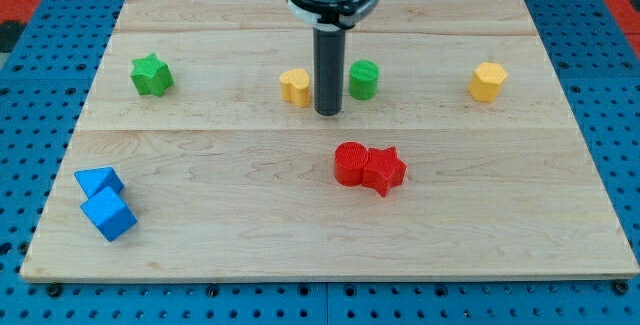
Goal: Separate the red blocks
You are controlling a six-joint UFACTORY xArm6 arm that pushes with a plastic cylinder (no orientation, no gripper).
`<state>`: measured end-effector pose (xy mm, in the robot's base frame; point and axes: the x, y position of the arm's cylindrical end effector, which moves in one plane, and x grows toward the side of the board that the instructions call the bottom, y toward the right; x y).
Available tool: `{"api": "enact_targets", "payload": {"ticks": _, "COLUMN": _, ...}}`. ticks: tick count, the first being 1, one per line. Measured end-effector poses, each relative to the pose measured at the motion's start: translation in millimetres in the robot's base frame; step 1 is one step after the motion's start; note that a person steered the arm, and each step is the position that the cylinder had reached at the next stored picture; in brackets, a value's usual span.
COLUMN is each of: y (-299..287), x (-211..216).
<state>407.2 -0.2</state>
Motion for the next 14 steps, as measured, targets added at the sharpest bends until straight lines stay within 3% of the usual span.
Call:
{"api": "enact_targets", "payload": {"ticks": 2, "y": -4.9, "x": -16.1}}
{"api": "enact_targets", "payload": {"ticks": 4, "y": 77.4, "x": 37.4}}
{"api": "enact_targets", "payload": {"ticks": 6, "y": 101.9, "x": 102.5}}
{"api": "enact_targets", "payload": {"ticks": 10, "y": 74.1, "x": 102.8}}
{"api": "enact_targets", "payload": {"ticks": 14, "y": -52.0, "x": 96.3}}
